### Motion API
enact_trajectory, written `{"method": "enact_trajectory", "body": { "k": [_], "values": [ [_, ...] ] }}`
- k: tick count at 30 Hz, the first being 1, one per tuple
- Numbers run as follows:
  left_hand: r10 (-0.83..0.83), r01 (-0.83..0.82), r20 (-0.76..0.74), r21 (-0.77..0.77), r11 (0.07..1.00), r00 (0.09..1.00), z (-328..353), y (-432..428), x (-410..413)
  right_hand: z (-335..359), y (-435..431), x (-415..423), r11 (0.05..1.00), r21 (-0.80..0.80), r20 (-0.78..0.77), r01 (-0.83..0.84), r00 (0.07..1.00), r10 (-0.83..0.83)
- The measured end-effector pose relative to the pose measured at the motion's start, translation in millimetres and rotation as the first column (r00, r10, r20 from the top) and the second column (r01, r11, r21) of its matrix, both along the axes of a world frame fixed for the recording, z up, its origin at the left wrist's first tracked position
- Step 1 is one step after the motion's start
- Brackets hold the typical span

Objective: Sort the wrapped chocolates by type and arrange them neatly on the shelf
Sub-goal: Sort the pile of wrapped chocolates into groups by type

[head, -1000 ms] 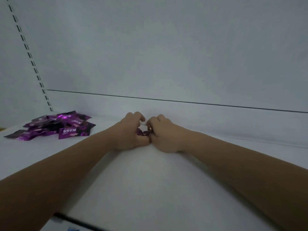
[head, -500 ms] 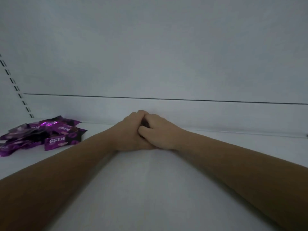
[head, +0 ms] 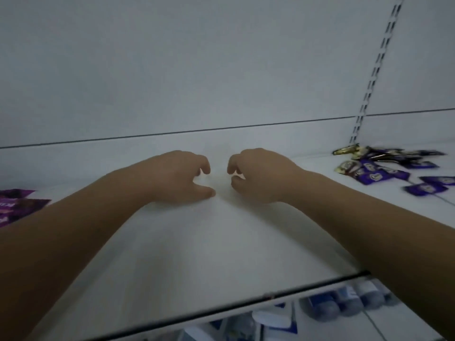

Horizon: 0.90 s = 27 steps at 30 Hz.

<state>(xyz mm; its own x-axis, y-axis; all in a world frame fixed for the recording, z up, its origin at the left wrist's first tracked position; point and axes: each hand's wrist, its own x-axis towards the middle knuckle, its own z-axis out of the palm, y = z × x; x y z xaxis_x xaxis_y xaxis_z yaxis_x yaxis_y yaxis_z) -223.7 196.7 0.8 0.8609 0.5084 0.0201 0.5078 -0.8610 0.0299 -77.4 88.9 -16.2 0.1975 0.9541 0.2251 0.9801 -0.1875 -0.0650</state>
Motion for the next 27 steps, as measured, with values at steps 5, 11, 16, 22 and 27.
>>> {"method": "enact_trajectory", "body": {
  "k": [5,11,16,22,27],
  "values": [
    [-0.142,0.142,-0.040,0.011,0.990,0.989,-10,-31,53,-6,-53,50,0.981,-0.012,0.062,0.192,0.980,-0.191],
    [-0.213,0.214,-0.068,0.020,0.977,0.975,-7,-64,125,-3,-104,127,0.935,-0.033,0.050,0.354,0.934,-0.353],
    [-0.198,0.196,-0.036,-0.061,0.979,0.979,-5,-92,192,6,-130,207,0.940,-0.024,-0.005,0.341,0.940,-0.341],
    [-0.131,0.128,-0.019,-0.119,0.985,0.991,3,-127,268,19,-151,289,0.968,-0.134,0.043,0.213,0.977,-0.210],
    [-0.028,0.010,-0.126,-0.141,0.990,0.992,3,-145,303,15,-148,324,0.977,-0.199,0.043,0.076,0.997,-0.069]
  ]
}}
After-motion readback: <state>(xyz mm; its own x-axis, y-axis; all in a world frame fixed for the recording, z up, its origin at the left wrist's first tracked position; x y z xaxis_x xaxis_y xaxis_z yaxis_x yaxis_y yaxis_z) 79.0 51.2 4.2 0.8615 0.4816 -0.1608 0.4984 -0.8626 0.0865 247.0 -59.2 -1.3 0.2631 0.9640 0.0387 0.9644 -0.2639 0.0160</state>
